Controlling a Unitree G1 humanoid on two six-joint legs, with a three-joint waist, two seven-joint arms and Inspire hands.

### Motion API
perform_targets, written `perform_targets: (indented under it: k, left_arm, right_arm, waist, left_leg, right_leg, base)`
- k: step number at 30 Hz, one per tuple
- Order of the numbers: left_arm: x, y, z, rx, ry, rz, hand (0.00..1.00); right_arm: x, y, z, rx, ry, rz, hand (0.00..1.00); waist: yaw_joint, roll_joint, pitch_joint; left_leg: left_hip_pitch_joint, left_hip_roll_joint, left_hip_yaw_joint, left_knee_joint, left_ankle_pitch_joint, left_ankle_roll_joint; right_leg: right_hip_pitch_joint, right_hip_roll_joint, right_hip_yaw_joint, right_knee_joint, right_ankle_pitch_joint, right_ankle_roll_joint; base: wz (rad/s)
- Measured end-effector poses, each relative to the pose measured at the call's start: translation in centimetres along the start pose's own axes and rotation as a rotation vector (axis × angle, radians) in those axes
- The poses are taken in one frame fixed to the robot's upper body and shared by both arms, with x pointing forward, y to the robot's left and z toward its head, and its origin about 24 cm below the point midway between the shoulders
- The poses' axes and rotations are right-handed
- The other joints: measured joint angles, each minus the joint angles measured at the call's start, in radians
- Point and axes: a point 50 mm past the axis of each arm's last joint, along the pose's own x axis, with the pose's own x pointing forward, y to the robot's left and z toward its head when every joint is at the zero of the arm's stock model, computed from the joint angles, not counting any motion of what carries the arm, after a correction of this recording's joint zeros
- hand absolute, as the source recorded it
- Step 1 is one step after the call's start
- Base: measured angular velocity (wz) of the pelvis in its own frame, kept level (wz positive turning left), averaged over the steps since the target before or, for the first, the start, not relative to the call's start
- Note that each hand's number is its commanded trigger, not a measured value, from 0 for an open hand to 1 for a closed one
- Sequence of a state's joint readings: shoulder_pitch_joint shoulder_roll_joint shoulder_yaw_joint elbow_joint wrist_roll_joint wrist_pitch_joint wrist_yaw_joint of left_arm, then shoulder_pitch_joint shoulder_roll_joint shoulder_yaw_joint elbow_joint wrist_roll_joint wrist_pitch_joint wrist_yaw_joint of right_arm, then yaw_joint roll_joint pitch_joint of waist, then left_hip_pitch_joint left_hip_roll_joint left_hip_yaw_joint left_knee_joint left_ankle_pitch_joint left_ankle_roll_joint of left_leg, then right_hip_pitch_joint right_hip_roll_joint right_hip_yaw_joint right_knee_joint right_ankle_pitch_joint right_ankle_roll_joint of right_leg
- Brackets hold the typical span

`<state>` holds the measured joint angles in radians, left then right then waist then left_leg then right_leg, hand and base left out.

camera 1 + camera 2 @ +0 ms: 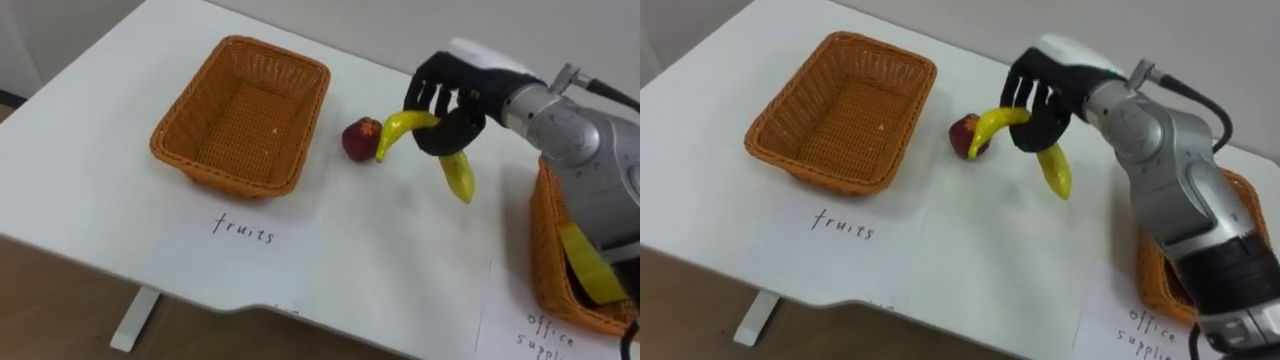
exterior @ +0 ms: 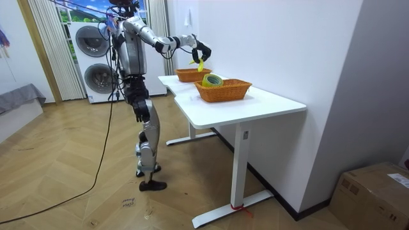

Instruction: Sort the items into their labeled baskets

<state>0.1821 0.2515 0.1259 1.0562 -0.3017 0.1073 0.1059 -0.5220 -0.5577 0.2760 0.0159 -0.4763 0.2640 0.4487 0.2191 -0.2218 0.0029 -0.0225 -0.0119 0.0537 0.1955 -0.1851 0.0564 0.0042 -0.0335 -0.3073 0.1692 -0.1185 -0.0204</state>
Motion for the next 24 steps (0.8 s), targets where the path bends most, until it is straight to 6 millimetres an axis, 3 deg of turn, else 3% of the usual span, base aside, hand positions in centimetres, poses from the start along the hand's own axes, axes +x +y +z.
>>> perform_targets:
  k: [5,11,14,24]
  left_arm:
    - [-0.1,0.2,-0.8,0.003,0.016,0.005,0.00]
    - [-0.3,0.7,-1.7,0.015,0.036,0.030,0.00]
    - [-0.3,0.9,-1.6,0.021,0.029,0.036,0.00]
    - [-0.3,0.5,-0.9,0.016,0.000,0.022,0.00]
  right_arm:
    - [-0.1,-0.1,0.6,0.037,-0.027,0.020,1.00]
    - [0.1,0.0,1.1,0.024,-0.040,0.026,1.00]
    - [0.3,-0.6,1.8,0.024,-0.052,0.009,1.00]
    - [0.9,-0.9,3.4,0.017,-0.092,-0.011,1.00]
  waist:
    - [0.011,-0.011,-0.0026]
    - [0.036,-0.019,0.0017]
    - [0.046,-0.031,0.0084]
    - [0.089,-0.037,0.0065]
  left_leg:
    - [0.002,-0.002,-0.002,-0.001,0.001,0.001]
    - [0.015,-0.002,-0.016,-0.012,0.004,0.000]
    - [0.014,-0.002,-0.026,-0.014,0.006,-0.003]
    - [0.018,-0.002,-0.033,-0.018,0.007,-0.002]
  right_leg:
    - [0.002,0.000,0.003,0.001,0.000,0.000]
    - [0.014,0.000,0.002,0.000,-0.002,0.003]
    - [0.013,0.001,-0.001,-0.001,-0.002,0.003]
    - [0.018,0.002,-0.022,-0.001,-0.002,0.003]
  base:
    - [0.00]
    - [0.06]
    - [0.10]
    - [0.04]
